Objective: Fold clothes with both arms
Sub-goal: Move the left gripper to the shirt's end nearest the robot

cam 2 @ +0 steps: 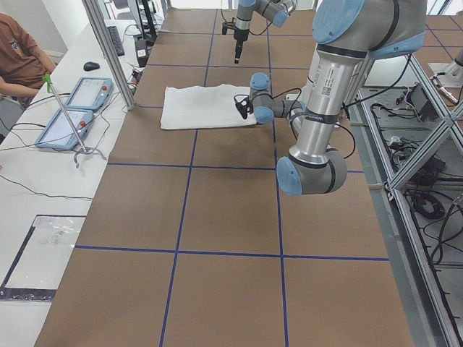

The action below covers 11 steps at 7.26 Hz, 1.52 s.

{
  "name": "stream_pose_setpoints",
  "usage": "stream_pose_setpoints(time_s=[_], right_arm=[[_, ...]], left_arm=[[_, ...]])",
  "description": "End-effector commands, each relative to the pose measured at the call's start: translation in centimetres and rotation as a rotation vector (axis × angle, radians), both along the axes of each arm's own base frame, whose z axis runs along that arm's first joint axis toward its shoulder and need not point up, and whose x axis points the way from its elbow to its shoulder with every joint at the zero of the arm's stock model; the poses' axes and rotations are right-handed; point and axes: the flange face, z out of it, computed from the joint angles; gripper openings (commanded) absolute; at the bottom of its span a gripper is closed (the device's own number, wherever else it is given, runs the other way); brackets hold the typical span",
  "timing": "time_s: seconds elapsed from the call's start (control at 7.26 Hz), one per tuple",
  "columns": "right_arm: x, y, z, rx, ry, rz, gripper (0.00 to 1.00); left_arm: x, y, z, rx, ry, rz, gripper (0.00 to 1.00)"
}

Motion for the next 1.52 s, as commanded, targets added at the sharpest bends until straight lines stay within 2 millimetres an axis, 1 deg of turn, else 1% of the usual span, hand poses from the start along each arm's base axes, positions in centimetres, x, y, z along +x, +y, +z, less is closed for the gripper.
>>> stream_pose_setpoints(time_s=[0.0,0.14,0.28,0.41,0.69,1.1,1.38], right_arm=[[0.1,-0.1,0.0,0.0,0.0,0.003,1.0],[0.1,-0.2,0.1,-0.001,0.003,0.003,1.0],[0.2,-0.3,0.0,0.0,0.0,0.006,1.0],[0.2,-0.3,0.0,0.0,0.0,0.006,1.0],[0.3,-0.3,0.0,0.0,0.002,0.009,1.0],[0.3,-0.4,0.0,0.0,0.002,0.01,1.0],[0.3,-0.4,0.0,0.0,0.002,0.01,1.0]], left_arm=[[0.6,0.0,0.4,-0.002,-0.008,0.005,0.75],[0.8,0.2,0.5,-0.004,-0.009,0.008,0.75],[1.5,0.9,0.1,-0.001,-0.006,0.02,0.75],[1.7,0.8,-0.7,0.008,0.004,0.01,0.73],[2.2,0.6,-0.1,0.003,-0.01,0.01,0.68],[2.0,0.2,0.2,0.007,-0.018,-0.007,0.65],[1.9,0.1,0.2,0.007,-0.018,-0.008,0.59]])
